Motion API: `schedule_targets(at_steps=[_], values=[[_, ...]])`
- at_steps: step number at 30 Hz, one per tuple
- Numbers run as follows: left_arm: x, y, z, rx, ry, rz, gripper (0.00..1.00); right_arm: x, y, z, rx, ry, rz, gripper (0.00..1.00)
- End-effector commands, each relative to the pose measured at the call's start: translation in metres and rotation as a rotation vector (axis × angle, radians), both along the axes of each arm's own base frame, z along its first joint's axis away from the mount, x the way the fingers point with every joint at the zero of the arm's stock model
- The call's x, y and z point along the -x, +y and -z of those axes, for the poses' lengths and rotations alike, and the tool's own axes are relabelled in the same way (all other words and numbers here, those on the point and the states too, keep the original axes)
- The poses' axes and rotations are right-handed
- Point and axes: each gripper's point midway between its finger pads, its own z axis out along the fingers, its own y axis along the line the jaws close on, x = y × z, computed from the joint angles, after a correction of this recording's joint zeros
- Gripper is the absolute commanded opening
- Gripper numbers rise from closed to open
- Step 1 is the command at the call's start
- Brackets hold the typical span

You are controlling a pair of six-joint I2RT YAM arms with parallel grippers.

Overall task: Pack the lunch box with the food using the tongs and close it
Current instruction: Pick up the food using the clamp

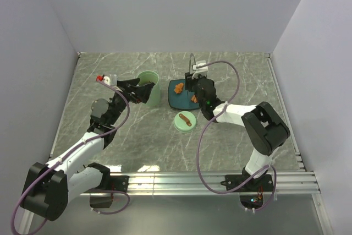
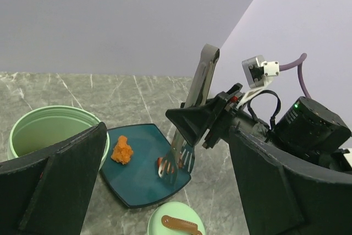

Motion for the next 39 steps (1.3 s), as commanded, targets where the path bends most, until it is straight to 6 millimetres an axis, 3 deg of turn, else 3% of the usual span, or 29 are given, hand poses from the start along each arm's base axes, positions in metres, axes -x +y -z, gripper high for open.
schedule_targets(at_steps=[1,12,24,35,39], values=[[0.005,-0.001,-0.014,0.020,-0.061,0.021,0.99,-0.018,-0.006,-0.036,-0.053,-0.096,0.048,0.57],[0.004,0.000,-0.012,0.017,-0.057,0.028,0.99,-0.038,-0.010,-0.015,-0.027,-0.022,0.075,0.58],[0.003,0.001,-0.011,0.022,-0.054,0.032,0.99,-0.033,-0.007,0.002,-0.053,0.036,0.064,0.57],[0.002,0.002,-0.009,0.025,-0.047,0.041,1.00,-0.042,-0.005,-0.009,-0.063,0.013,0.072,0.56],[0.002,0.004,-0.010,0.029,-0.051,0.032,0.99,-0.048,-0.002,-0.004,-0.043,0.032,0.075,0.55]])
